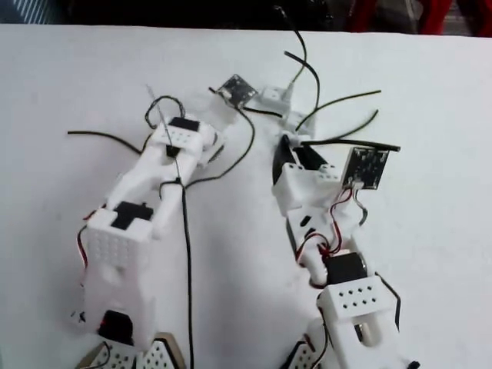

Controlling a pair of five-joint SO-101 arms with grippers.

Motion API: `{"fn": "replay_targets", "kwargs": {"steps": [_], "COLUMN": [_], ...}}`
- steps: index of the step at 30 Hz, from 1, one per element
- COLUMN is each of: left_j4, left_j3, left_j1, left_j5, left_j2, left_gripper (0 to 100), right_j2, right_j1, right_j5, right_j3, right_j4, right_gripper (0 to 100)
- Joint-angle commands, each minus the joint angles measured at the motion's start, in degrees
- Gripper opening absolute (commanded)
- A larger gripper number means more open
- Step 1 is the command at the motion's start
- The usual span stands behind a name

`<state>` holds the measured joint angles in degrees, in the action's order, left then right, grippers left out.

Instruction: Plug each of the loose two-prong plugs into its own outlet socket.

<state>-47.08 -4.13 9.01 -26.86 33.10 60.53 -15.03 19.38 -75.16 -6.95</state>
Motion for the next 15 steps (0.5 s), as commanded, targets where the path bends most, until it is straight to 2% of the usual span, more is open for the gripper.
{"fn": "replay_targets", "kwargs": {"steps": [1, 6, 11, 15], "left_j4": [-8.9, -16.0, -16.3, -16.2], "left_j3": [-1.2, -1.1, -0.7, -1.1], "left_j1": [-0.3, -2.7, -5.4, -5.4], "left_j5": [-0.3, 0.2, 2.9, 2.8], "left_j2": [-9.5, -14.5, -13.6, -9.3], "left_gripper": [11, 19, 28, 28], "right_j2": [-0.1, -0.1, -0.1, -0.1], "right_j1": [-0.9, -1.0, -1.0, -1.0], "right_j5": [-0.3, -0.3, -0.3, -0.3], "right_j3": [0.9, 0.9, 0.9, 0.9], "right_j4": [1.3, 1.2, 1.1, 1.0], "right_gripper": [1.6, 1.6, 1.6, 1.6]}}
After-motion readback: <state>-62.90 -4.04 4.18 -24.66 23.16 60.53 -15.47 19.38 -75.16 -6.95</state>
